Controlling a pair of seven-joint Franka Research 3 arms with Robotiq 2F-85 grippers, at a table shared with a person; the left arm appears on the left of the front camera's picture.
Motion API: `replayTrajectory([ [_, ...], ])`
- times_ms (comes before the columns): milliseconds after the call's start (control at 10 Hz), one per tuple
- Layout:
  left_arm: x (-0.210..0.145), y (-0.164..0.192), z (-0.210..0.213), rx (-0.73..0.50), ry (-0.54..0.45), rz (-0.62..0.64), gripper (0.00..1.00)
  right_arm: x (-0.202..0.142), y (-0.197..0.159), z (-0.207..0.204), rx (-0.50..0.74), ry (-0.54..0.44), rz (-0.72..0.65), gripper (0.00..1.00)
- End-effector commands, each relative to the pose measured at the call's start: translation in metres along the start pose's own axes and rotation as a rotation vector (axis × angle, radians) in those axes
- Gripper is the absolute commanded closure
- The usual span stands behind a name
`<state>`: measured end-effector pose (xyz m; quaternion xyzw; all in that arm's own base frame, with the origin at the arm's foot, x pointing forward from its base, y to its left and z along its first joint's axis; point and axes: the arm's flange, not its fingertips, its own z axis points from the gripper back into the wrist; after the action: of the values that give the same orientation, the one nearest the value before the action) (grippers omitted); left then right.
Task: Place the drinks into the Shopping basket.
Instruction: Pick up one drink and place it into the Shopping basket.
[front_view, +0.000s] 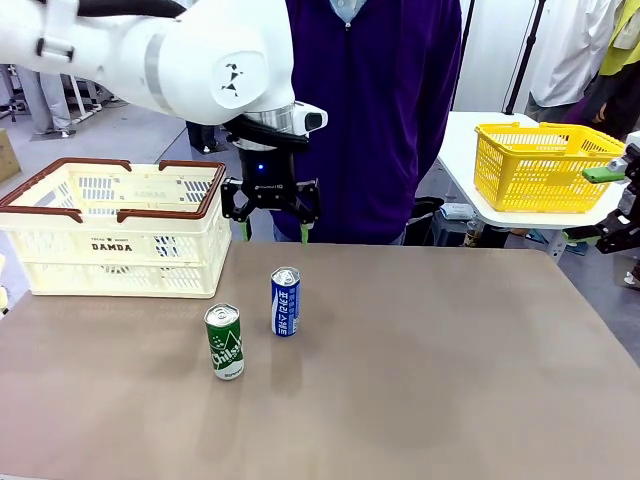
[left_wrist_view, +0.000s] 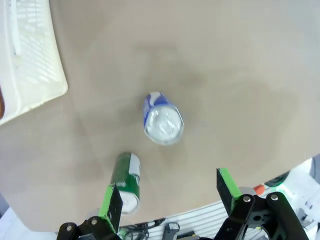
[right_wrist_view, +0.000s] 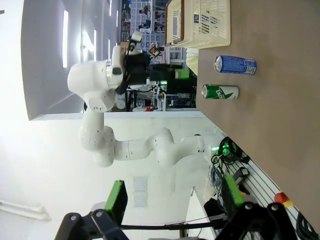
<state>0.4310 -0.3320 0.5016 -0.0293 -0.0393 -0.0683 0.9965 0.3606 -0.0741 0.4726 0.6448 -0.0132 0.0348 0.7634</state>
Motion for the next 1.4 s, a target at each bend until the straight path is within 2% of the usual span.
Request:
replayTrajectory([
  [0, 0.023, -0.006, -0.01, 0.019, -0.006, 0.033, 0.0, 0.0, 0.004, 0.003, -0.012, 0.014, -0.012, 0.0],
  [400, 0.03, 0.003, -0.049, -0.022, 0.09, 0.055, 0.0, 0.0, 0.004, 0.003, -0.012, 0.014, -0.012, 0.0],
  [900, 0.022, -0.005, -0.103, 0.019, 0.166, 0.054, 0.0, 0.0, 0.004, 0.003, -0.012, 0.014, -0.012, 0.0],
  [1300, 0.023, -0.008, -0.132, 0.049, 0.162, 0.016, 0.0, 0.0, 0.004, 0.003, -0.012, 0.014, -0.012, 0.0],
])
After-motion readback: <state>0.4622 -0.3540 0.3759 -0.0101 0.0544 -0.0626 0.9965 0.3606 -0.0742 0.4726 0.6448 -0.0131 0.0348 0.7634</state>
